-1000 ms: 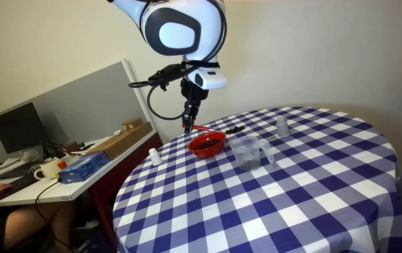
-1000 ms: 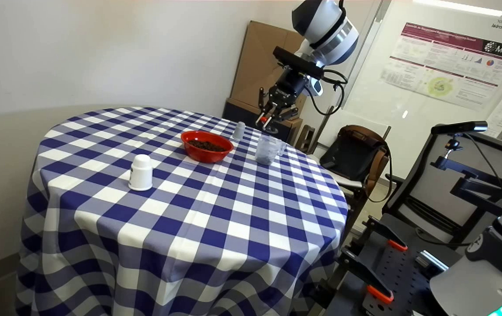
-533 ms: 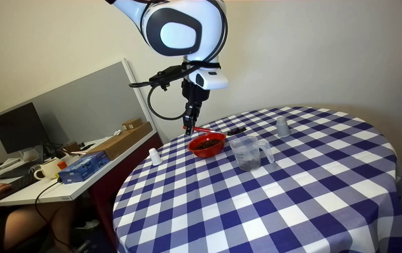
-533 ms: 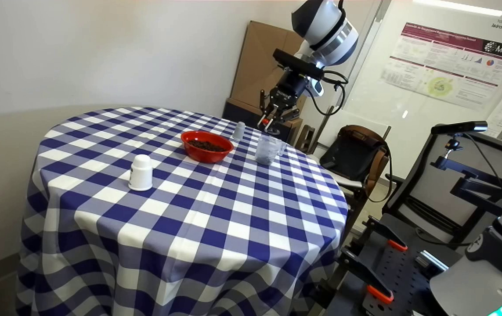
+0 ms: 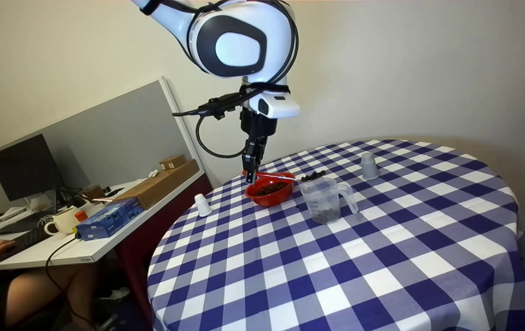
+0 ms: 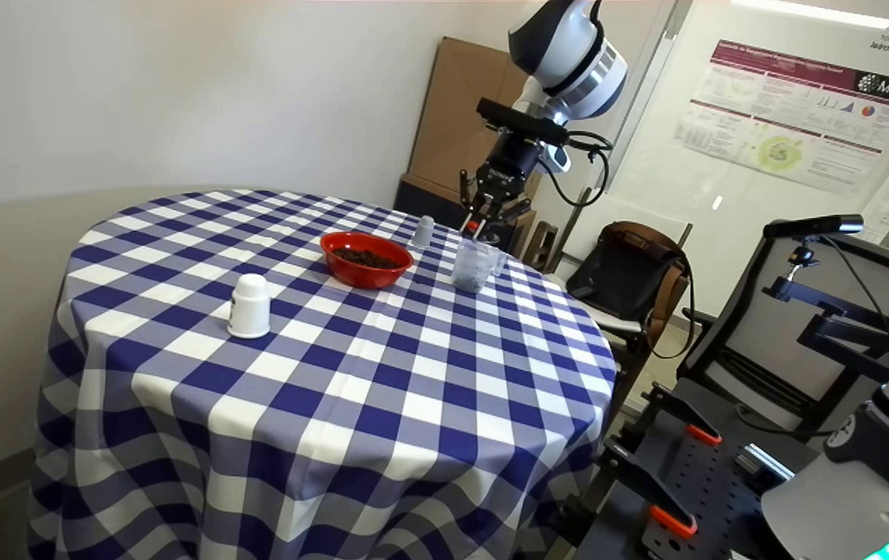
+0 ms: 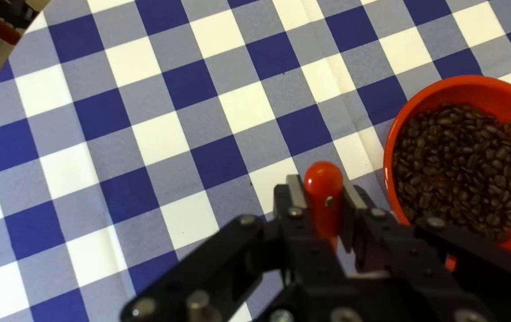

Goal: Use the spoon to place some of the contents in the red bowl into the jug, pour the contents in the jug into the red bowl

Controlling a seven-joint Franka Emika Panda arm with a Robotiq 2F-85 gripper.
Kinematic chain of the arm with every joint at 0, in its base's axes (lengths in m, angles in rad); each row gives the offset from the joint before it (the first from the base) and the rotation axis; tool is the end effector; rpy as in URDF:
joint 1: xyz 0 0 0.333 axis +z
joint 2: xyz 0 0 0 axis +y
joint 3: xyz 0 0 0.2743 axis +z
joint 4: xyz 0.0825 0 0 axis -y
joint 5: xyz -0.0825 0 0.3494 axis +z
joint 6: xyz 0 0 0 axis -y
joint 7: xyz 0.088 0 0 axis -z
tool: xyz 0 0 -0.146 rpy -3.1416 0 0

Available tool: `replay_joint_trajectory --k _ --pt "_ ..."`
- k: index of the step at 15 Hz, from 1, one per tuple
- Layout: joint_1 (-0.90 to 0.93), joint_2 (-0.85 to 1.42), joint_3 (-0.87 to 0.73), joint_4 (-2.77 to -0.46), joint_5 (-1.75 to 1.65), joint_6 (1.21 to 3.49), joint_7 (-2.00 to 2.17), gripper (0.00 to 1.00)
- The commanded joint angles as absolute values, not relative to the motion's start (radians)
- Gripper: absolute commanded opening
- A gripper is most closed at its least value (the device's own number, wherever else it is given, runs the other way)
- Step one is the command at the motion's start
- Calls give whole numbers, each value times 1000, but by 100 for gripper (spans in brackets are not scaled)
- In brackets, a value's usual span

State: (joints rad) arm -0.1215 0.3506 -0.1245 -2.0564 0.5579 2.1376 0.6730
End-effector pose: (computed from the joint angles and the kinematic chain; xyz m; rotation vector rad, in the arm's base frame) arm 0.5154 -0.0897 0.2016 -2.2301 1.6665 0.4636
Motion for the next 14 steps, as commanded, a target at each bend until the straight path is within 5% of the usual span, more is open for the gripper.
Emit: replay_joint_trajectory --k 1,14 --pt "-107 381 -134 -2009 506 2118 729 9" --pt "-84 449 -135 -1905 379 2009 819 9"
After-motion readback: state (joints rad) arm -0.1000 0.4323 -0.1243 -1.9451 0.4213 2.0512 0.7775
